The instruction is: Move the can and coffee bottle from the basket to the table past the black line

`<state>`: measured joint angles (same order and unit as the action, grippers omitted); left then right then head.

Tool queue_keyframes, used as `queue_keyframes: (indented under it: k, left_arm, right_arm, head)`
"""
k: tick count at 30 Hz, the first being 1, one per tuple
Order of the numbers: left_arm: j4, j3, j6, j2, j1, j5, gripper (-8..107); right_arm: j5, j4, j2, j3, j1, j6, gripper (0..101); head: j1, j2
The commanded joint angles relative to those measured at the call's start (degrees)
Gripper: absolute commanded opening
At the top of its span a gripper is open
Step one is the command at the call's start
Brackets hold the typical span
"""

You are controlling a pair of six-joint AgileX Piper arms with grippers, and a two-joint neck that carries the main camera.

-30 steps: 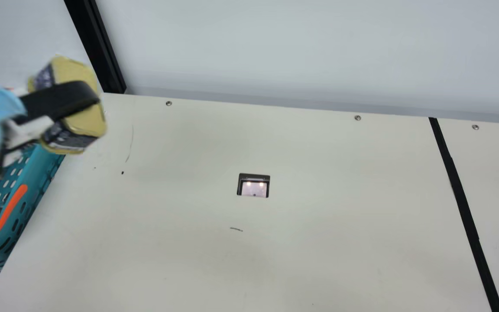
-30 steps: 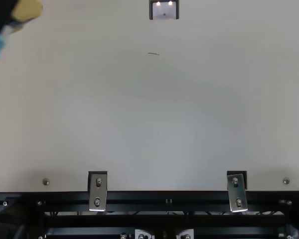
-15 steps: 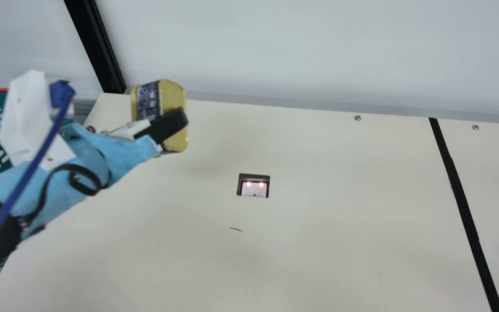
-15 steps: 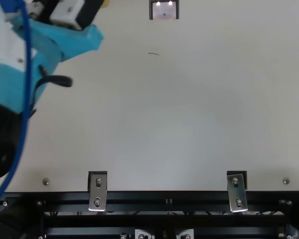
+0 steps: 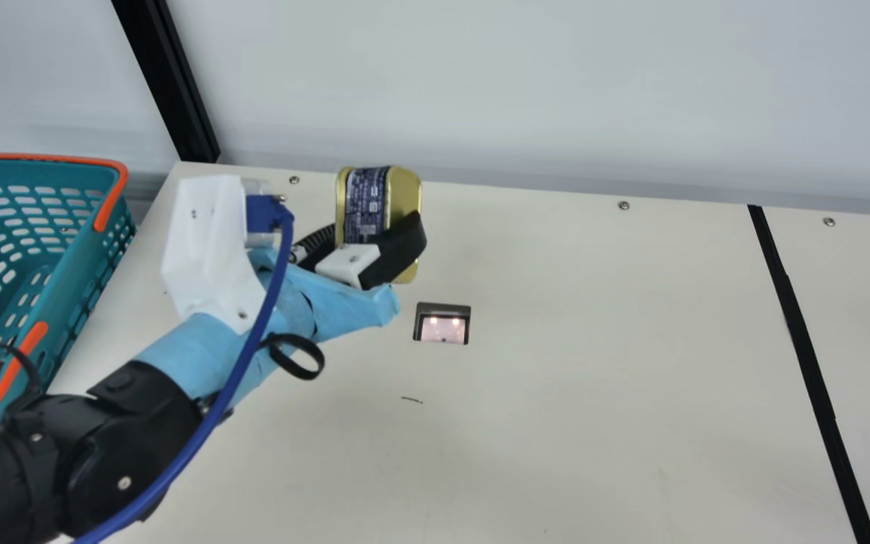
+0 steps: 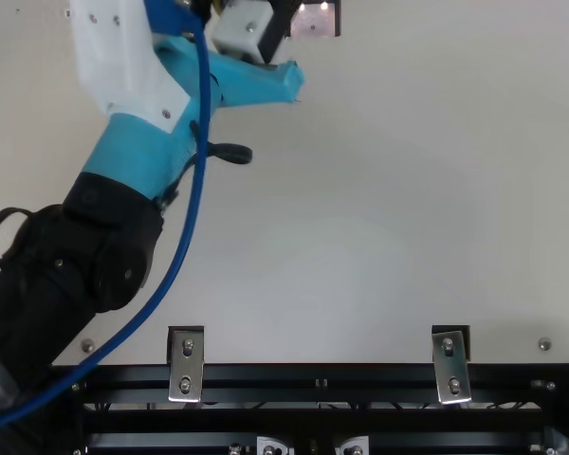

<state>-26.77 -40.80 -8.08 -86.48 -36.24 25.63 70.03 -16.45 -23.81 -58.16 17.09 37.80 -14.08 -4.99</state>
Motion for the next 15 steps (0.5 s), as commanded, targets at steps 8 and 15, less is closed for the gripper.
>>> queue_keyframes:
  k: [8,15]
  left_arm:
    - [0.20,0.11,0.25,-0.44,-0.27,0.57,10]
    - [2.40,1.53,-0.95,-5.67,-2.48,9.30,10]
  right_arm:
    - [0.00,0.00,0.00,0.00,0.00,0.00,101]
    - [0.00,0.00,0.00,0.00,0.00,0.00,101]
  head:
    - [-0.45,0.28]
    - [-0.45,0.28]
